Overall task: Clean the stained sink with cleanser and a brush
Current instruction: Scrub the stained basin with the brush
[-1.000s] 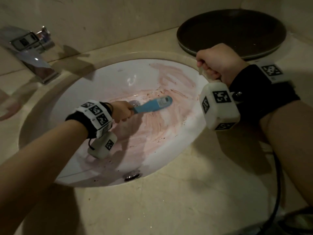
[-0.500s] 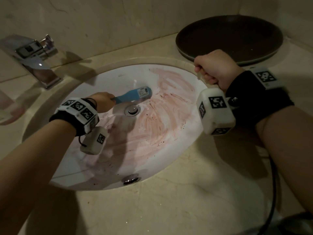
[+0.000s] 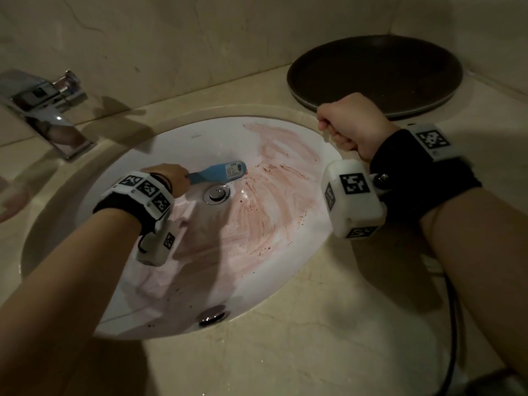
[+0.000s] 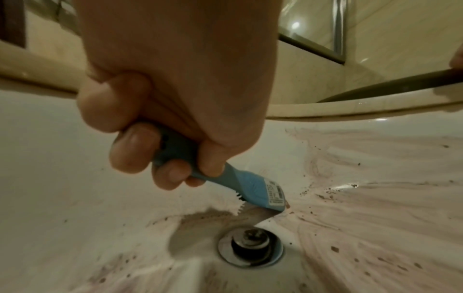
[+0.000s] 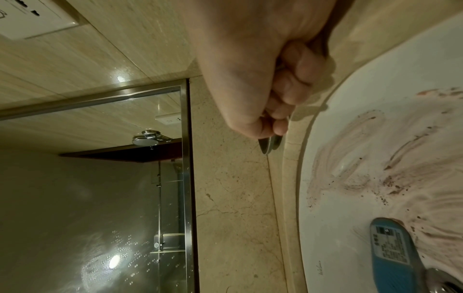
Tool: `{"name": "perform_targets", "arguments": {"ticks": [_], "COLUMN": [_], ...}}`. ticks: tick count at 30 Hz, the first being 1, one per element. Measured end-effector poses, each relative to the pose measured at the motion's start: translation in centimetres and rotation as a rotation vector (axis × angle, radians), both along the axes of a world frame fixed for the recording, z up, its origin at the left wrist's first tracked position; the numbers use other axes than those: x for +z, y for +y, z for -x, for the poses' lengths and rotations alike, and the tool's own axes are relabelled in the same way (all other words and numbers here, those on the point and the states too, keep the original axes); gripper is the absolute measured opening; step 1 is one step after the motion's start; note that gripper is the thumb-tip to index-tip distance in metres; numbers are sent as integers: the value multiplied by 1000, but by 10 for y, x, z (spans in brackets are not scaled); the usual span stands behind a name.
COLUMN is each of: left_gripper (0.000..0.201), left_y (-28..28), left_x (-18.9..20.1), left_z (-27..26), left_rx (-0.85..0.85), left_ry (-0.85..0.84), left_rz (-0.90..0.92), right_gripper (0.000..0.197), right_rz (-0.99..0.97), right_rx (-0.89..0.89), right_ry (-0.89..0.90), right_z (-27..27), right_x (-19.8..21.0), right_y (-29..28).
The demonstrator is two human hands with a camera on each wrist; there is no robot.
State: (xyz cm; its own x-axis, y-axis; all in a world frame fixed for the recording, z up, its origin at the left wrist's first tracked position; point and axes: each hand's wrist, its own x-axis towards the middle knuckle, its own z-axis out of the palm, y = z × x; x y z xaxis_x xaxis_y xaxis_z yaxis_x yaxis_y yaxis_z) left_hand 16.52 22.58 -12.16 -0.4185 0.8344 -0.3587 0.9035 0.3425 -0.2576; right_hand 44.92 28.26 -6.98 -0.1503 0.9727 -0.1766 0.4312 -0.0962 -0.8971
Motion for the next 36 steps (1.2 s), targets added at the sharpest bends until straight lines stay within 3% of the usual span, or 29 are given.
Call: {"name": "perform_targets", "arguments": {"ticks": [4,8,12,15,26,30,36], "left_gripper": [36,32,32,31,30,31,25], "left_y": [-1,-6,-4,-7,-13,-14,-1], "left_x": [5,-1,-16,-20,-20,-16,-14], "left_z": [-8,-50,-75,-65,-2,-7,-61], "left_rx": [-38,-184,-240,-247,83,-7,-215], "left_ry": [47,-38,-168,-101,-17,-45,-190], "left_rz": [-32,-158,-107,-108,8,1,-175], "right_gripper": [22,21,21,21,21,22,23], "right_rz": [4,5,3,3,15,12,15], "right_rx": [1,-1,-16,-12,0,0,-15], "right_ry": [-3,-11,-9,14,9,14,4], "right_z": [-1,-1,-1,0,0,0,1], "right_x": [2,4,3,2,3,3,3], "right_y": [-2,-5,-4,-3,-4,-4,-4]}}
